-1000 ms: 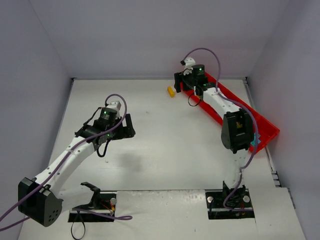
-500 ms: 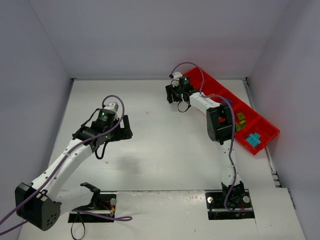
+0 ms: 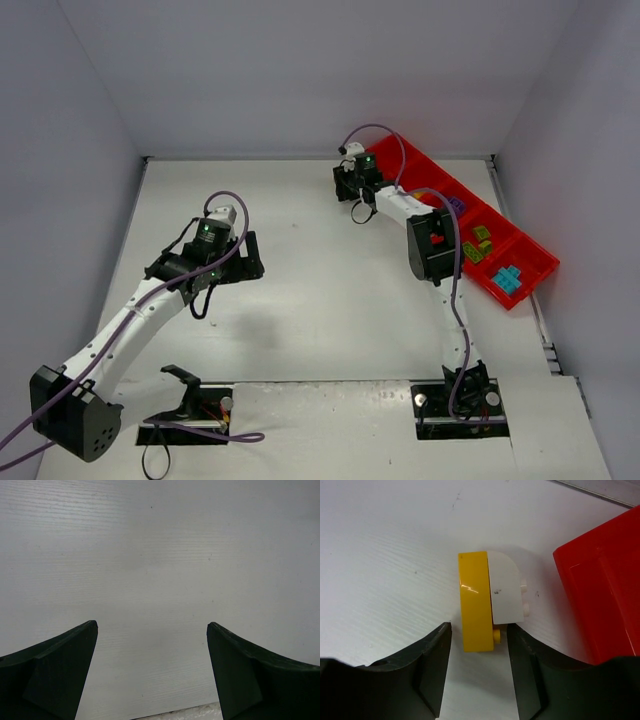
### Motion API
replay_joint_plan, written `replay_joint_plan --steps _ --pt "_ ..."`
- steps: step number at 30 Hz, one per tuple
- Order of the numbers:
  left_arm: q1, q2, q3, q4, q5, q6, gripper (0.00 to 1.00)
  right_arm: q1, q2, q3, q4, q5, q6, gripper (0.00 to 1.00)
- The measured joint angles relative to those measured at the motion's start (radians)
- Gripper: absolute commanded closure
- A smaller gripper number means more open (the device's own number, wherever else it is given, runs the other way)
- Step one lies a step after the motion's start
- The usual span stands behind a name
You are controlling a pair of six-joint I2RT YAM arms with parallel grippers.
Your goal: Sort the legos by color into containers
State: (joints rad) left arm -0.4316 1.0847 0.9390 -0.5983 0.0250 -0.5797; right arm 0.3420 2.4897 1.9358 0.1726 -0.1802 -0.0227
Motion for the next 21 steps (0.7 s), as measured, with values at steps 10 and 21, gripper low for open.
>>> replay_joint_plan --steps 10,21 --pt "0.0 -0.005 0.0 0.0 0.0 -0.005 0.16 0.008 -0.048 -0.117 0.101 0.003 -0.003 1.0" --pt "0.0 0.01 0.0 0.173 0.097 -0.118 0.16 0.117 -0.467 -0.708 0.183 -0.012 0.028 1.0"
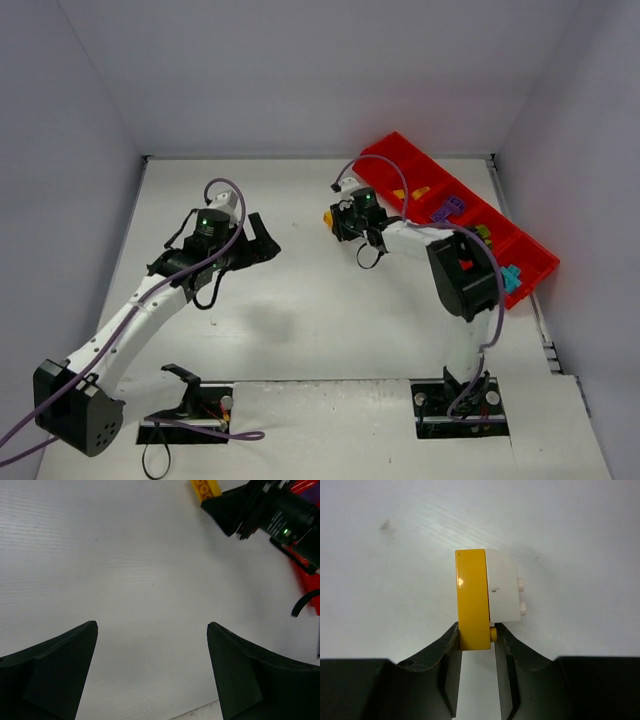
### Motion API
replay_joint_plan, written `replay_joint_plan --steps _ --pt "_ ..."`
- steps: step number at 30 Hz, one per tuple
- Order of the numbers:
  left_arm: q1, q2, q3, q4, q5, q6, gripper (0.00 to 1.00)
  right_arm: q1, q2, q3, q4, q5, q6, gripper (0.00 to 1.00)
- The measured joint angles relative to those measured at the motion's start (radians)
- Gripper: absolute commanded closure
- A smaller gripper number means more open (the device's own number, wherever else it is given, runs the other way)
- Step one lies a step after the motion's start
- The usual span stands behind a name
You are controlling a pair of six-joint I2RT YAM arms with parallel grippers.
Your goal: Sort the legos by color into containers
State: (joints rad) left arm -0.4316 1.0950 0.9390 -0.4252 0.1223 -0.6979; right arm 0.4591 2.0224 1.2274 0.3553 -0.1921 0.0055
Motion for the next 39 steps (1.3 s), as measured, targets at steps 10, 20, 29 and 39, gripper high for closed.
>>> replay_joint_plan --steps 10,20,29,39 --pt "0.0 0.08 0.0 0.295 0.171 -0.195 0.17 0.053 -0.439 -0.193 0.05 -0.062 0.059 1.0" --pt "-0.006 0.16 0.022 0.566 0.27 -0.301 0.21 0.109 -0.601 -0.211 0.041 -0.09 0.071 1.0" --pt "-0.034 0.224 0.076 0.682 0.274 -0.311 0.23 0.126 -0.624 -0.214 0.004 -0.09 0.069 1.0" --pt "-0.059 0.312 0.129 0.7 0.254 -0.319 0.28 0.138 -0.668 -0.214 -0.008 -0.091 0.069 1.0"
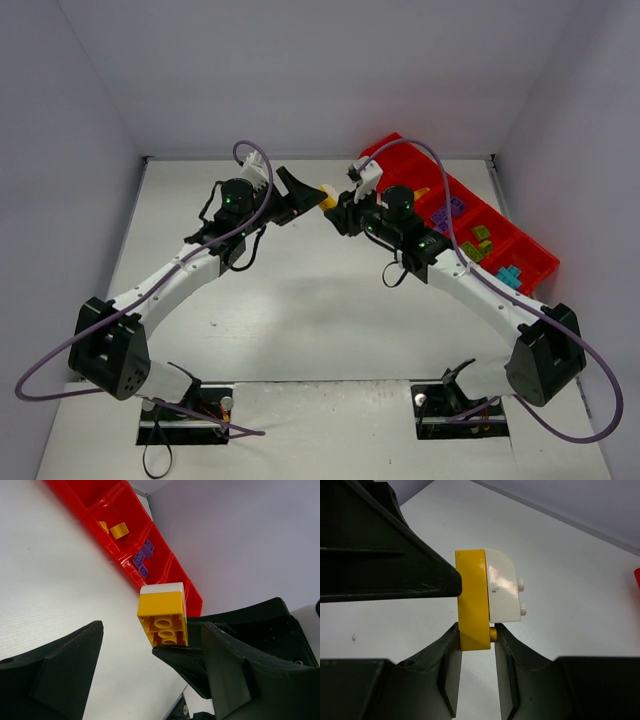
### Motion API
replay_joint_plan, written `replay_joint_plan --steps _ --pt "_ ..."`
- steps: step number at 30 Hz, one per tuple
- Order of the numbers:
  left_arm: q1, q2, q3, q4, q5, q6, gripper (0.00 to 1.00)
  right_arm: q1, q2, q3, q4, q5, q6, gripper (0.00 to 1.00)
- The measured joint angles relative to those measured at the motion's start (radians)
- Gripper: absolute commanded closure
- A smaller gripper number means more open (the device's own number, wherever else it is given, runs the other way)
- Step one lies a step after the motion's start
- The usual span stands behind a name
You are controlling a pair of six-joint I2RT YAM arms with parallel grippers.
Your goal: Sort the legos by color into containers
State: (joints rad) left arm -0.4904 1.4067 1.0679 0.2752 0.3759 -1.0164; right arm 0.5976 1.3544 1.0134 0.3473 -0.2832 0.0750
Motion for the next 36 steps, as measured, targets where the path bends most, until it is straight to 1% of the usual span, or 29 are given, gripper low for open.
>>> replay_joint_plan --steps 7,11,14,17,18,20,21,22,23,24,25,26,29,32,36 --pt "-0.006 0.026 0.002 0.03 -0.002 -0.034 0.37 0.002 -0.006 0.0 -0.01 -0.004 0.0 1.0" --pt "-0.008 0.032 0.003 0.058 0.004 -0.049 0.45 0.006 -0.006 0.0 -0.015 -0.007 0.0 1.0" --pt "-0.01 0.034 0.003 0.075 0.01 -0.06 0.46 0.006 -0.006 0.0 -0.015 -0.011 0.0 1.0" --pt "-0.011 0.037 0.003 0.087 0.018 -0.068 0.54 0.006 -0.006 0.0 -0.015 -0.013 -0.001 1.0" --pt "-0.012 0.039 0.003 0.09 0.02 -0.069 0.59 0.006 -0.006 0.0 -0.015 -0.014 -0.001 1.0" --pt "-0.013 0.042 0.003 0.092 0.02 -0.073 0.65 0.006 -0.006 0.0 -0.015 -0.014 -0.001 1.0" --pt "-0.013 0.045 0.003 0.091 0.02 -0.073 0.71 0.006 -0.008 0.0 -0.014 -0.014 -0.001 0.99" --pt "-0.012 0.046 0.003 0.092 0.021 -0.077 0.73 0.006 -0.009 0.0 -0.015 -0.012 -0.001 0.98" --pt "-0.012 0.047 0.003 0.093 0.021 -0.08 0.75 0.006 -0.01 0.0 -0.016 -0.012 -0.003 0.94" --pt "-0.012 0.046 0.003 0.095 0.021 -0.081 0.78 0.006 -0.01 0.0 -0.016 -0.012 -0.004 0.87" --pt "-0.012 0.046 0.003 0.096 0.021 -0.081 0.79 0.006 -0.011 0.0 -0.015 -0.011 -0.006 0.78" --pt "-0.012 0.046 0.003 0.097 0.021 -0.08 0.8 0.006 -0.011 0.0 -0.016 -0.011 -0.008 0.59" --pt "-0.012 0.04 -0.005 0.097 0.028 -0.058 0.81 0.006 -0.013 0.0 -0.03 -0.021 -0.021 0.32" --pt "-0.01 0.019 -0.028 0.096 0.051 0.002 0.8 0.005 -0.019 0.002 -0.062 -0.049 -0.039 0.27" --pt "-0.002 -0.021 -0.048 0.084 0.121 0.167 0.81 -0.019 -0.026 0.016 -0.129 -0.143 -0.068 0.28"
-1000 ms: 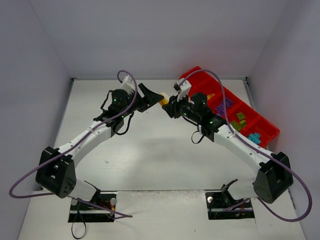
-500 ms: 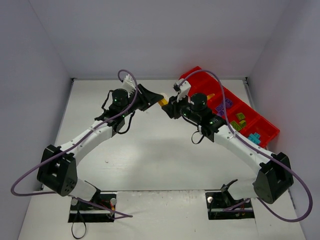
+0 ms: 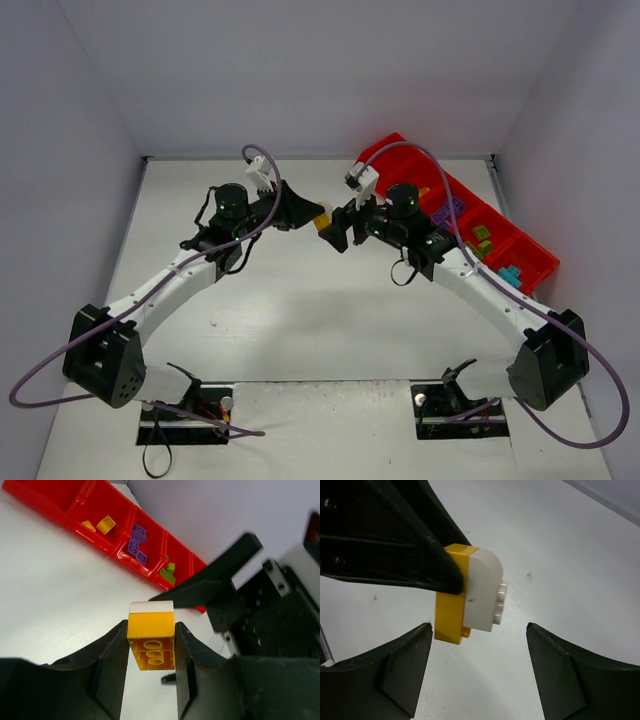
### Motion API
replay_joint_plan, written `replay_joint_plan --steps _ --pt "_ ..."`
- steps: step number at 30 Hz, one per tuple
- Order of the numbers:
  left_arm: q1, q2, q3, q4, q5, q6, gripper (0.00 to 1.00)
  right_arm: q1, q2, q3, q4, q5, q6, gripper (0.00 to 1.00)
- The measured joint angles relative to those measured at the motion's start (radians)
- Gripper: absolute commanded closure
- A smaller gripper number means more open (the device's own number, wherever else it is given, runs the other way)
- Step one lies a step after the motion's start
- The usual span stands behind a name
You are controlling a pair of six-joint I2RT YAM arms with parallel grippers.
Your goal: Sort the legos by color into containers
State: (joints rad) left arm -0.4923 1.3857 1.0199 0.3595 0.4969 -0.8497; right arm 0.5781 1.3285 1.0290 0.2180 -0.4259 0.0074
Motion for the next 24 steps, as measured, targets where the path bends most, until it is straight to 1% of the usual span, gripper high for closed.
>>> replay_joint_plan --steps 5,7,12,16,19,24 --pt "0.006 -0.07 -0.022 -0.035 0.114 0.26 0.8 -0.076 0.0 0.032 -0.082 -0.179 -0.032 0.32" --pt "0.007 -0.098 -0.022 -0.066 0.156 0.37 0.81 -0.088 -0.001 0.044 -0.114 -0.233 -0.047 0.33" --pt "0.014 -0.143 -0.023 -0.148 0.253 0.582 0.82 -0.093 -0.003 0.077 -0.176 -0.336 -0.088 0.33" --pt "0.016 -0.15 -0.023 -0.232 0.332 0.708 0.83 -0.093 -0.01 0.097 -0.214 -0.401 -0.115 0.33" --pt "0.016 -0.15 -0.023 -0.285 0.373 0.766 0.83 -0.093 -0.014 0.115 -0.235 -0.451 -0.131 0.33" --pt "0.017 -0.15 -0.023 -0.32 0.417 0.829 0.83 -0.086 -0.014 0.14 -0.26 -0.517 -0.145 0.34"
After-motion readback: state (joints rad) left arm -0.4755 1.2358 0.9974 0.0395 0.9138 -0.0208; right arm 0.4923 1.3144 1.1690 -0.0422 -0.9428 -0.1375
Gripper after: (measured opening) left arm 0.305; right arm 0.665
